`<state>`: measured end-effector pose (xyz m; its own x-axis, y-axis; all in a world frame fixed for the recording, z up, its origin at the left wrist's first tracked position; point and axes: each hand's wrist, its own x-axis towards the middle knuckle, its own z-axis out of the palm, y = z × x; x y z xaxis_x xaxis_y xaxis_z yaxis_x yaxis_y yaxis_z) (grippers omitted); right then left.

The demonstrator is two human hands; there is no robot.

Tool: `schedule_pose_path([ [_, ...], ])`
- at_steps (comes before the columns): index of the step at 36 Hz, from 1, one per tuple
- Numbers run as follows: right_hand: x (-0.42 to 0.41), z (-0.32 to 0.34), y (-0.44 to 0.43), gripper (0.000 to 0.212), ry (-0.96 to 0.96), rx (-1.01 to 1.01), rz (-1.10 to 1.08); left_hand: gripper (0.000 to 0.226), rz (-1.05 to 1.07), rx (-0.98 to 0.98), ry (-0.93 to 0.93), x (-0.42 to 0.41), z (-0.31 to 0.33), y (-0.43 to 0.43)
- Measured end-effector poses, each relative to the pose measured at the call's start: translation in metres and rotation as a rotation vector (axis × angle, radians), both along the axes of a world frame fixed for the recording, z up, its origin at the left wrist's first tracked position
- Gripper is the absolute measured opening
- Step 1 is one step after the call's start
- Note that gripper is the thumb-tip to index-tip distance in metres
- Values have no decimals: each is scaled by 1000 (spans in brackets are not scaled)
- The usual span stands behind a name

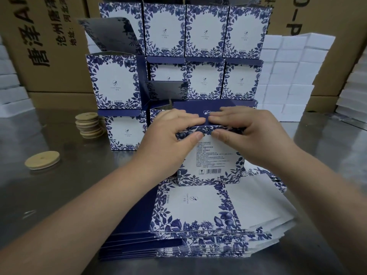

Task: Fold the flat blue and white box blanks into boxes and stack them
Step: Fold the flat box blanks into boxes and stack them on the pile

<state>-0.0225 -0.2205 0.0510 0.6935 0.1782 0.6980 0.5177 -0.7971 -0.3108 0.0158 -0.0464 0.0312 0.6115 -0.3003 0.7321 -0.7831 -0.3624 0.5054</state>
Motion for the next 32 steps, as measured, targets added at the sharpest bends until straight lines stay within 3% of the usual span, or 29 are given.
schedule_pose_path([
  [8, 3, -6, 4, 30, -76, 79, 8, 41, -63, -88, 23, 1, -2, -1],
  [16, 1, -8, 6, 30, -119, 63, 25, 24, -60, -147, -22, 2, -7, -5],
  [20, 3, -7, 3, 28, -89, 40, 65, 25, -70, -137, -23, 4, -5, -4],
  [24, 3, 0, -13, 34, 47, 153, 141, 24, -86, -90, -28, 7, -2, 2],
  [27, 3, 0, -25, 22, 75, 187, 151, 24, -113, -69, -24, 10, -1, 8],
  [32, 7, -5, -32, 36, 30, 160, 177, 23, -114, -82, -6, 11, -1, 6],
])
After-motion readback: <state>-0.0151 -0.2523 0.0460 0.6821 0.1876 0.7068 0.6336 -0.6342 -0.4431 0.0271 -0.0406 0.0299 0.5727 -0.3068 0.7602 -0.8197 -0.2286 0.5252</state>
